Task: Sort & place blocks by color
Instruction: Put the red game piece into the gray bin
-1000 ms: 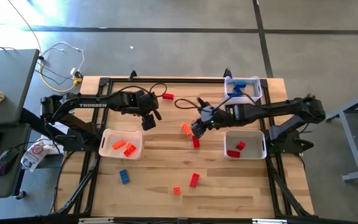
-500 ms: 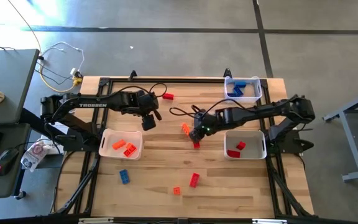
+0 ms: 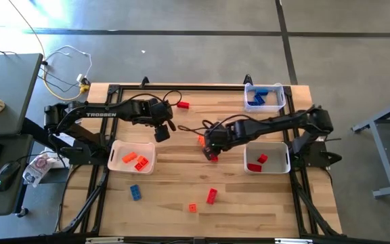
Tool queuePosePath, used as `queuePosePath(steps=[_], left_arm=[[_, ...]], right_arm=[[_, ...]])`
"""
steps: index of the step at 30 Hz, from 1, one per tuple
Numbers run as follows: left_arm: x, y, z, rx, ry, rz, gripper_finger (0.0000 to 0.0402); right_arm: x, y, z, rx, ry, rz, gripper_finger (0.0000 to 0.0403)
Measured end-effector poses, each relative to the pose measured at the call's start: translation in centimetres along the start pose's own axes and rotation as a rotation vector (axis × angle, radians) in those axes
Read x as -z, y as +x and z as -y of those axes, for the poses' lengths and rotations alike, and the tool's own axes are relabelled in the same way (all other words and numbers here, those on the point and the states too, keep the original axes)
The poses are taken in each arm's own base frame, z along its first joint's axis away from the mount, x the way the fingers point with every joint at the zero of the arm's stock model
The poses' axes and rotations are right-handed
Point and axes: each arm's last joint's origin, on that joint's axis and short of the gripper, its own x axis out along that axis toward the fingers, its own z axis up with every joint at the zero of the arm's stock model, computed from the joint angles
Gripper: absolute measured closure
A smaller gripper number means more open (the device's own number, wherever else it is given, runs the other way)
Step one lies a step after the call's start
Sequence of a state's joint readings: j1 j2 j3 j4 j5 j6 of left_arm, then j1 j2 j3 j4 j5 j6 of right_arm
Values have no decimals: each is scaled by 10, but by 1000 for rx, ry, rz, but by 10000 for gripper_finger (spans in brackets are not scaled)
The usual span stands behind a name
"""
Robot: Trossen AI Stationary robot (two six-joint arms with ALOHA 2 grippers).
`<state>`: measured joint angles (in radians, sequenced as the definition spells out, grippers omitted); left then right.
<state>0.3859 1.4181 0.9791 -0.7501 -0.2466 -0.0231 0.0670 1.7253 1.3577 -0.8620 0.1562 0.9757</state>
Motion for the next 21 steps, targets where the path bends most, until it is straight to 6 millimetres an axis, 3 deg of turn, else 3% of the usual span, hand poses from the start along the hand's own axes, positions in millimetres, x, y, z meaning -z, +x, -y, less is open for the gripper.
queuePosePath(steps=[14,21], left_arm=[[0,0,0,0,0,0,182],[0,0,0,-2,0,1,181]], right_arm=[[5,44,-11,71,41,-174,234],[5,52,-13,61,-17,-168,234]])
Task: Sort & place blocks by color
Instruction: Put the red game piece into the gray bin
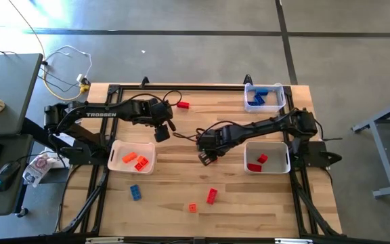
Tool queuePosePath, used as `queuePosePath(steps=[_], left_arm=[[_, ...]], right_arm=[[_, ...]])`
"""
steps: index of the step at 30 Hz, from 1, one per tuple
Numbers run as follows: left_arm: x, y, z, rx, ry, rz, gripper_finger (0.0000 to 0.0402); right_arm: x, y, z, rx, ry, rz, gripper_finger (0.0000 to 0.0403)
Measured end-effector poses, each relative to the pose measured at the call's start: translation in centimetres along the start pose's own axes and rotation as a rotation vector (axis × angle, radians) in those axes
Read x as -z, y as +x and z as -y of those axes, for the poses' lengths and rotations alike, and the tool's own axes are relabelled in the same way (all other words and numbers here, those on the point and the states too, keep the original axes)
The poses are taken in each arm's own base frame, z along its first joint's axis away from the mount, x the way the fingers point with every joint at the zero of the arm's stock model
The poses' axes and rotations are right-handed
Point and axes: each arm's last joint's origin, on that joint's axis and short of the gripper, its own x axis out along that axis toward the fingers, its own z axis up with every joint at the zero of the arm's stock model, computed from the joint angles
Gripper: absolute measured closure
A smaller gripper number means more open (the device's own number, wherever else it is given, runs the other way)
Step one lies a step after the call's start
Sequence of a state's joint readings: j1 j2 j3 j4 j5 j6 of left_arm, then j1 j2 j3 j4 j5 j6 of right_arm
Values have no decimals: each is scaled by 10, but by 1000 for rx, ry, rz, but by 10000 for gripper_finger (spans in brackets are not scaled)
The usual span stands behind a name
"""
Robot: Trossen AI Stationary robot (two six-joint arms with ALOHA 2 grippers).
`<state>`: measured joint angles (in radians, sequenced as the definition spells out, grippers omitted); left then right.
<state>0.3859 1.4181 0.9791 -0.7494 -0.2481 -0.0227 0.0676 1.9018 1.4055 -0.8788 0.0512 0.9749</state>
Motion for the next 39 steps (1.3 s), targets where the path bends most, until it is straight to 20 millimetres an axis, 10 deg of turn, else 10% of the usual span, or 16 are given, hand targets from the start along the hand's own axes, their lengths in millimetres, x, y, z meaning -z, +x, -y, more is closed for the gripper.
queuePosePath(steps=[39], left_arm=[[2,6,-32,-139,-66,-31,183]], right_arm=[[-1,36,3,105,123,-65,233]])
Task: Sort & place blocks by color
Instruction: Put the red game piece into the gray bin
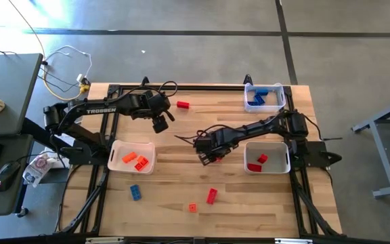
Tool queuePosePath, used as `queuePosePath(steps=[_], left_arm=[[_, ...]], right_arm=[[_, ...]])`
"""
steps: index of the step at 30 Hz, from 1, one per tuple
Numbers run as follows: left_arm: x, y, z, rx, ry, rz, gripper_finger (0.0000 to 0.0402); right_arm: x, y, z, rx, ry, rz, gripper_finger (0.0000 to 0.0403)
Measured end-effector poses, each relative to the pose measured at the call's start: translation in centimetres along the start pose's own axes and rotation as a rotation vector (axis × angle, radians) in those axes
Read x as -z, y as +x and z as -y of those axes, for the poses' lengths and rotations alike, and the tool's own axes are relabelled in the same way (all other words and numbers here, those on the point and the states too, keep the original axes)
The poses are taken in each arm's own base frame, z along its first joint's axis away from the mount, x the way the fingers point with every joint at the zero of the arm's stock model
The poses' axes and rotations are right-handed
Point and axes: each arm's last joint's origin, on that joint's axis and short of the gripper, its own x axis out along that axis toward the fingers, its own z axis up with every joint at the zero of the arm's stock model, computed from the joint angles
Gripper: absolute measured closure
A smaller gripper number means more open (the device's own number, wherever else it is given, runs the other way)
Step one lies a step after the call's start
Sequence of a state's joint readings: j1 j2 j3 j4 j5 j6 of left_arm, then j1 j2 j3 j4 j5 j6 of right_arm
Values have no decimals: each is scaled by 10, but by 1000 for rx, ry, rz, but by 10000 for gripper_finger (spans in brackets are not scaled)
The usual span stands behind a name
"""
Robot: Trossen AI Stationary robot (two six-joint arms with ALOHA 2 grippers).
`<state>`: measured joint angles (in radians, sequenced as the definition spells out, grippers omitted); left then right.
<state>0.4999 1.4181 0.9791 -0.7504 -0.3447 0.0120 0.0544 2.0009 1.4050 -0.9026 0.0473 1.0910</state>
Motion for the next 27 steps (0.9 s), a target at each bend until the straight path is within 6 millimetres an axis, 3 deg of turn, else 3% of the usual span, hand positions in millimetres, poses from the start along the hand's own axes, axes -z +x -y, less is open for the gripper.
queuePosePath(steps=[9,15,17,21,27], left_arm=[[0,0,0,1,0,0,182],[0,0,0,1,0,0,182],[0,0,0,1,0,0,183],[0,0,0,1,0,0,183],[0,0,0,1,0,0,181]], right_arm=[[1,17,-1,23,-34,-65,241],[1,17,-2,20,-65,-67,328],[1,16,-1,22,-81,-63,333],[1,12,1,33,-107,-44,333],[7,-15,8,78,-123,29,333]])
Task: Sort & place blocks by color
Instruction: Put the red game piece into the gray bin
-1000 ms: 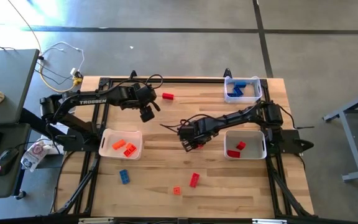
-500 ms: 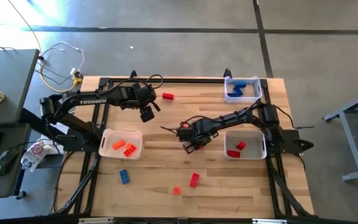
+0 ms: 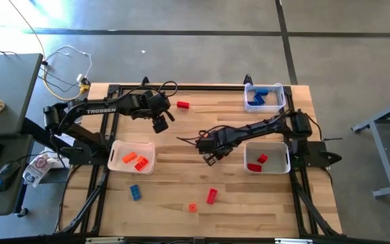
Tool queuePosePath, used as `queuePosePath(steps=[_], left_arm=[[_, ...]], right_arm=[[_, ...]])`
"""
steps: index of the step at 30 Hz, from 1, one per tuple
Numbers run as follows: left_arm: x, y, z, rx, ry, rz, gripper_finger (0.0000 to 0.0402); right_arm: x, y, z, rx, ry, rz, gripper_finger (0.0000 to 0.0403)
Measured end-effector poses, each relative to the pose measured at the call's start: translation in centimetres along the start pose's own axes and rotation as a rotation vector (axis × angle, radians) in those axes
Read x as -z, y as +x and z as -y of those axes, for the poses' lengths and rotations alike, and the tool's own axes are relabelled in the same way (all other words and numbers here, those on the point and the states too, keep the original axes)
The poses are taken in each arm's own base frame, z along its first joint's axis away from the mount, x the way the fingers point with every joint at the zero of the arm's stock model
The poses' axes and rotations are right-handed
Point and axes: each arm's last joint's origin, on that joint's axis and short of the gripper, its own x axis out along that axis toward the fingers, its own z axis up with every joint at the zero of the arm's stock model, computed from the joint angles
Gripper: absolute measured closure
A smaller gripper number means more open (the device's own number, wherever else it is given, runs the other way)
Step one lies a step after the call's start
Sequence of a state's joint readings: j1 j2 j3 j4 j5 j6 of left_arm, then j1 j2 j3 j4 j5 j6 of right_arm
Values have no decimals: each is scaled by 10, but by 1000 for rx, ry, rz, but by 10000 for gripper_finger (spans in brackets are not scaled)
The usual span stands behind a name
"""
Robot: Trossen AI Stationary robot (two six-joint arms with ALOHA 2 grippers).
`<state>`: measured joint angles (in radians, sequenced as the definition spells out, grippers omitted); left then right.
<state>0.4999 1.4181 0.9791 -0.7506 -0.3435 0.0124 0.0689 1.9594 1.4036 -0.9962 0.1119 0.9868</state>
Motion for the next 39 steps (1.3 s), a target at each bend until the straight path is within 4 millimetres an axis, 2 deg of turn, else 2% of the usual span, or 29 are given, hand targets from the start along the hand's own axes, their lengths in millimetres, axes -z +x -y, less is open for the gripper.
queuePosePath(steps=[10,15,20,27,33,39], left_arm=[[0,0,0,-1,-8,4,183],[0,0,0,-2,-6,4,182],[0,0,0,-3,-2,5,181],[0,0,0,0,19,1,183],[2,0,4,115,35,-12,182],[2,-3,13,221,89,-11,182]], right_arm=[[23,-49,14,55,-45,132,333],[38,-69,29,152,-16,175,333],[51,-81,43,261,32,176,333],[68,-86,50,367,73,133,333],[80,-87,46,358,55,91,333],[94,-66,52,413,91,-20,333]])
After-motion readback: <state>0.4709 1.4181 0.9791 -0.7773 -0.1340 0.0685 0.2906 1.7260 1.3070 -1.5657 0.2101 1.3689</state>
